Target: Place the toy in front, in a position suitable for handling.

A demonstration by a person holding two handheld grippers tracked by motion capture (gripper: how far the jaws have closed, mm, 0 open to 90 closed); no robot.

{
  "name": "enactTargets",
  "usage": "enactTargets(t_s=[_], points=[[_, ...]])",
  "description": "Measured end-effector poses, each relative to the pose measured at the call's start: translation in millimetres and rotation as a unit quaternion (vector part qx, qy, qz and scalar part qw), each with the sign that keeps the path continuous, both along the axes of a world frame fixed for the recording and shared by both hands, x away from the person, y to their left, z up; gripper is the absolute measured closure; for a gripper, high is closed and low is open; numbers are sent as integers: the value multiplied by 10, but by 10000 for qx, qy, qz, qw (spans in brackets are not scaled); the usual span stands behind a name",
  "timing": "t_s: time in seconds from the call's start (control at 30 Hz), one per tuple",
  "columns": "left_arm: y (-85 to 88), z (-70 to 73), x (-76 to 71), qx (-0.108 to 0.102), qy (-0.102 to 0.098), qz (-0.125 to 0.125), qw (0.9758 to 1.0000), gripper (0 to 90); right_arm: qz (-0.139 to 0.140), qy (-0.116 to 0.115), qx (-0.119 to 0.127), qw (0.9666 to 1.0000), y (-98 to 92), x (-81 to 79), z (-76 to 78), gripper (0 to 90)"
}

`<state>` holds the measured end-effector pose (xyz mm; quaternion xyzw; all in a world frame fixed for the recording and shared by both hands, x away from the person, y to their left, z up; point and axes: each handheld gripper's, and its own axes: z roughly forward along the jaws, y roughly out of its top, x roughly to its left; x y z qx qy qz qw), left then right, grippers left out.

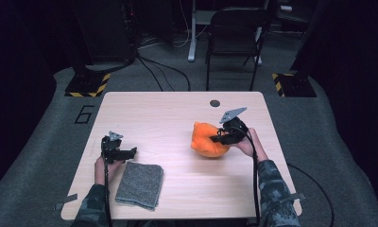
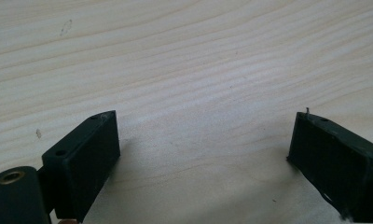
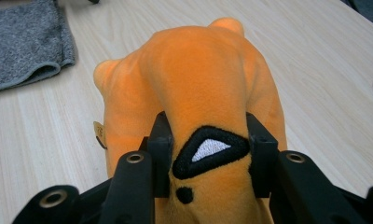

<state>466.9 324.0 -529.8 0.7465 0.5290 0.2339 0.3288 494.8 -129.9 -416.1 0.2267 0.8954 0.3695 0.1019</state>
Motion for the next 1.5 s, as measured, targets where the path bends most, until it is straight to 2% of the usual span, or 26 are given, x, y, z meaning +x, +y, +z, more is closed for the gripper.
enactTargets(t_s=[0.13,0.3,0.5,0.6,0.67,0.73,0.77,0.8,0.87,0.9,0.93,0.97,1.1,1.13,1.2,1.27,1.37,1.5], points=[[0,0,0,-1,0,2,10000,83,287,-13,-17,9996,5,28,-65,619],[0,0,0,0,-1,2,10000,83,494,-13,70,9988,57,27,-140,614],[0,0,0,-1,-1,1,10000,83,542,-17,23,9985,128,51,-224,600],[0,0,0,0,1,0,10000,83,582,-71,-77,9982,157,97,-328,562],[0,0,0,0,0,0,10000,83,561,-149,1,9983,140,118,-344,520],[0,0,0,-1,-1,0,10000,83,574,-193,-14,9982,135,121,-352,433],[0,0,0,-1,-1,0,10000,83,574,-193,-14,9982,135,121,-352,433],[0,0,0,-1,-1,0,10000,83,527,-227,-38,9983,137,117,-342,324],[0,0,0,-1,1,1,10000,83,457,-293,43,9985,130,98,-314,228],[0,0,0,-1,1,1,10000,83,457,-293,43,9985,130,98,-314,228],[0,0,0,0,0,-1,10000,83,403,-279,177,9986,104,82,-272,130],[0,0,0,-2,0,1,10000,83,374,-250,220,9987,93,79,-257,111],[0,0,0,0,0,0,10000,84,291,-120,227,9992,28,52,-222,57],[0,0,0,-1,-1,1,10000,83,101,57,291,9995,-54,15,-207,33],[0,0,0,0,0,0,10000,83,-102,141,347,9992,-105,-27,-196,18],[0,0,0,-1,0,0,10000,84,-265,117,382,9988,-187,-94,-181,22],[4,0,1,3,-10,-15,10000,83,-659,160,438,9967,-325,-232,-166,30],[6,2,-1,12,-3,-13,10000,84,-1202,216,511,9912,-525,-445,-174,15]])
